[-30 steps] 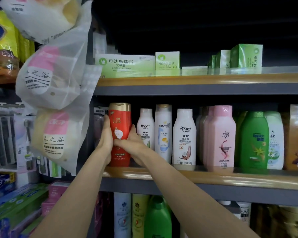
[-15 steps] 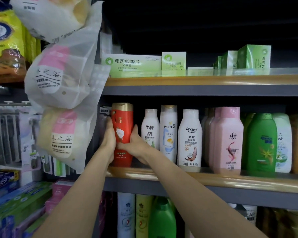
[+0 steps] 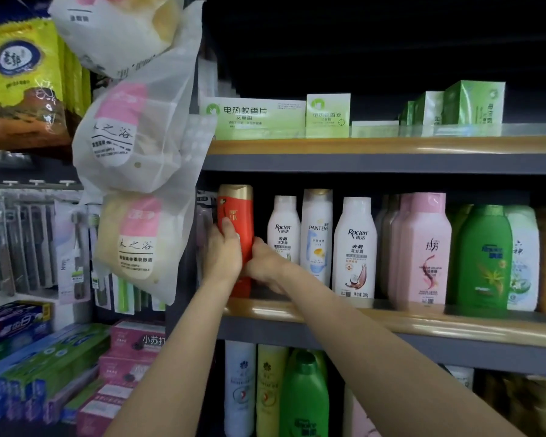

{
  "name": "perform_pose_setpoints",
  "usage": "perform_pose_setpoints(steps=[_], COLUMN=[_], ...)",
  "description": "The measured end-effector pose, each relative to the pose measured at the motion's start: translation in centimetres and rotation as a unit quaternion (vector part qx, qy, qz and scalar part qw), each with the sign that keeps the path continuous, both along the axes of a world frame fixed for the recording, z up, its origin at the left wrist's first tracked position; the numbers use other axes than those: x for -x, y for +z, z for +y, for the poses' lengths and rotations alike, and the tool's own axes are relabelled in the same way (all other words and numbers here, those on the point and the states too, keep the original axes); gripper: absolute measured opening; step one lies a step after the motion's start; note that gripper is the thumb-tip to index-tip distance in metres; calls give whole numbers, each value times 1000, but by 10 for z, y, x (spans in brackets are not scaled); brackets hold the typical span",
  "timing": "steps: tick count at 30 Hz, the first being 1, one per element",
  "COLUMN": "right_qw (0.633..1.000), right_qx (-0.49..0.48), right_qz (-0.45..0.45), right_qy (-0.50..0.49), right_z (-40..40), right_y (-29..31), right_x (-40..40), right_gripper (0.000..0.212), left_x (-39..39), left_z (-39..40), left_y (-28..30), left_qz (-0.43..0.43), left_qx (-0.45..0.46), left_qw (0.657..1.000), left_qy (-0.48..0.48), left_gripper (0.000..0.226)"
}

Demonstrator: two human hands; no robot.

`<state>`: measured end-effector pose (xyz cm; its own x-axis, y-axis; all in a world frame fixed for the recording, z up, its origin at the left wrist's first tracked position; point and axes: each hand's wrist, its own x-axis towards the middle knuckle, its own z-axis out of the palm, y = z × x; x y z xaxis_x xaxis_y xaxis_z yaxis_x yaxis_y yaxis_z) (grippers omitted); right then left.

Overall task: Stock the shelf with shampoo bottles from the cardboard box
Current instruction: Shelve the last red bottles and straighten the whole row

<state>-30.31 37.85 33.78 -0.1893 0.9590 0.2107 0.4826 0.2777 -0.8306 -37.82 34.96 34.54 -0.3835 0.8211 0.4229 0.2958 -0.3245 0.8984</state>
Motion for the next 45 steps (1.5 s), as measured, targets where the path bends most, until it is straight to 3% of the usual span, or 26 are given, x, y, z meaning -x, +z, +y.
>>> perform_pose_setpoints(steps=[3, 8, 11, 14, 17, 22, 27, 30, 33, 36, 39, 45], right_qw=[995, 991, 987, 982, 978, 966, 931, 900, 874, 872, 887, 901], right_qx=[-41, -47, -57, -68, -87, -120, -253, -314, -298, -248, -197, -207], right_qz=[-77, -101, -126, -150, -165, -205, -222, -258, -346, -378, -359, -278], right_qy=[-45, -68, -77, -90, -93, -99, -140, -160, -162, -185, -216, -262], right_z=[-17, -23, -23, -25, -29, -35, -45, -42, -33, -26, -17, -12], right_y=[10, 4, 2, 4, 6, 8, 29, 45, 60, 67, 70, 77], right_x=[-6, -9, -7, -6, -4, -4, -33, -50, -50, -40, -33, -23], right_gripper=[41, 23, 15, 26, 9, 24, 27, 33, 46, 55, 54, 46], left_x=[-3, 1, -1, -1, -1, -9, -27, -36, -40, -35, -27, -18], left_z=[-18, -29, -35, -35, -29, -40, -46, -44, -42, -40, -37, -35], left_y=[-13, -32, -34, -34, -38, -45, -56, -50, -46, -50, -56, -61], left_qz=[119, 270, 302, 324, 355, 398, 448, 451, 476, 516, 542, 557], left_qx=[-33, 2, 6, 20, 36, 7, -179, -196, -194, -181, -180, -181], left_qw=[992, 960, 950, 941, 928, 905, 862, 861, 848, 823, 803, 796], left_qy=[39, 70, 81, 98, 110, 152, 154, 133, 128, 153, 172, 152], left_gripper=[40, 62, 67, 70, 73, 69, 58, 55, 50, 47, 34, 44])
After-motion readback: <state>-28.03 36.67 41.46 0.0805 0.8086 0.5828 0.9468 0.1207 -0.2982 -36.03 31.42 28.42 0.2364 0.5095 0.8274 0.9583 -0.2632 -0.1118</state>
